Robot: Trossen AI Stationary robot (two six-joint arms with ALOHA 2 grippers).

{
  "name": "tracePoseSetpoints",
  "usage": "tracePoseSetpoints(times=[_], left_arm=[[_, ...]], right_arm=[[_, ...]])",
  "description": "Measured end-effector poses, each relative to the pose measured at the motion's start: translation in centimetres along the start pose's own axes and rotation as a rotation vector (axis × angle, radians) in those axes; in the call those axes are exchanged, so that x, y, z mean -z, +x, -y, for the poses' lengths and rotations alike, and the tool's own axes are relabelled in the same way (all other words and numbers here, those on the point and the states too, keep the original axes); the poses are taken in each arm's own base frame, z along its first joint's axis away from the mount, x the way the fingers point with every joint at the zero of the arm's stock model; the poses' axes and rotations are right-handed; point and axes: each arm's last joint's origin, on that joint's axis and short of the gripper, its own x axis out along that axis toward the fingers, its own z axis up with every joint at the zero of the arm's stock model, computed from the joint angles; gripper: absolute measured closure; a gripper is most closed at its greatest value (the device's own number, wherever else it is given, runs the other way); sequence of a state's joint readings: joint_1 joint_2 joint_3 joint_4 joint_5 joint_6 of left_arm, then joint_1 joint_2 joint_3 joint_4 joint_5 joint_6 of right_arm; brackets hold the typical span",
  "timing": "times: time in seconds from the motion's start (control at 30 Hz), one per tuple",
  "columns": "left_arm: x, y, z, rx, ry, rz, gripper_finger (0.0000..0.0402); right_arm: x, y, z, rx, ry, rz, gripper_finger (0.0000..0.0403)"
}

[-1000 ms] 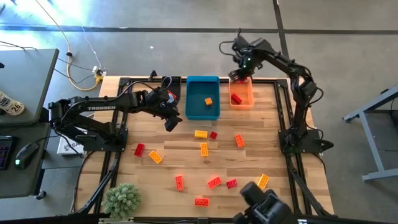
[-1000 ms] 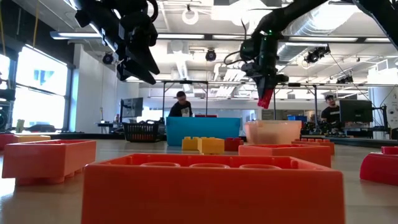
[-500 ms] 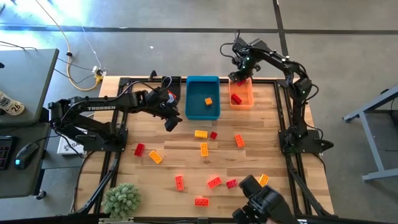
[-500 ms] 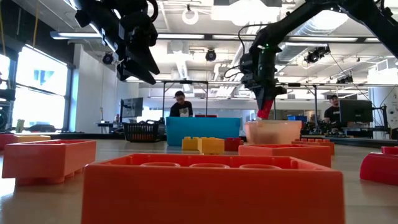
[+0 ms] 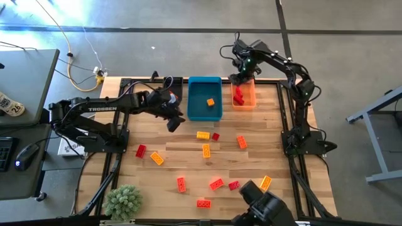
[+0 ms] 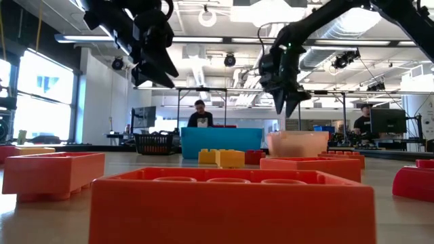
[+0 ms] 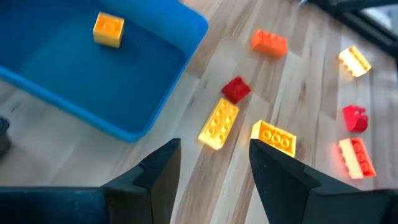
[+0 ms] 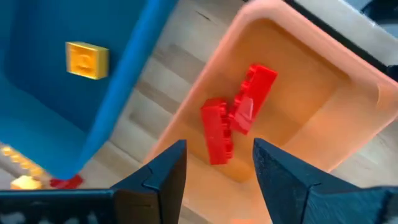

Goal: Sort & place blocks by color
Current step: Put the yellow game piece into the blue bin

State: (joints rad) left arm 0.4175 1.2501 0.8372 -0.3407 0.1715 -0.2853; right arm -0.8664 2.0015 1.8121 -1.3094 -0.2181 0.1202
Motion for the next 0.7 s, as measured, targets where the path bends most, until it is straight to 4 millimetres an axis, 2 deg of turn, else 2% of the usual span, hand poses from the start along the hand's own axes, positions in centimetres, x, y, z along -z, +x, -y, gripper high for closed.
tracePoseSetpoints(times=[0.2,0.47,0.57,0.7], left_arm=[[-0.8,0.0,0.8,0.042,0.088,0.095,0.0222],[-1.4,0.4,1.8,0.082,0.198,0.177,0.0222],[-1.4,0.4,2.1,0.090,0.231,0.183,0.0222],[-1.5,0.3,2.6,0.097,0.295,0.194,0.0222]], right_arm=[[1.7,-3.8,-3.2,0.025,-0.049,0.119,0.0231],[4.9,-8.9,-7.3,0.059,-0.056,0.314,0.0231],[6.1,-10.2,-8.3,0.063,-0.046,0.368,0.0231],[7.3,-11.0,-9.5,0.064,-0.034,0.401,0.0231]])
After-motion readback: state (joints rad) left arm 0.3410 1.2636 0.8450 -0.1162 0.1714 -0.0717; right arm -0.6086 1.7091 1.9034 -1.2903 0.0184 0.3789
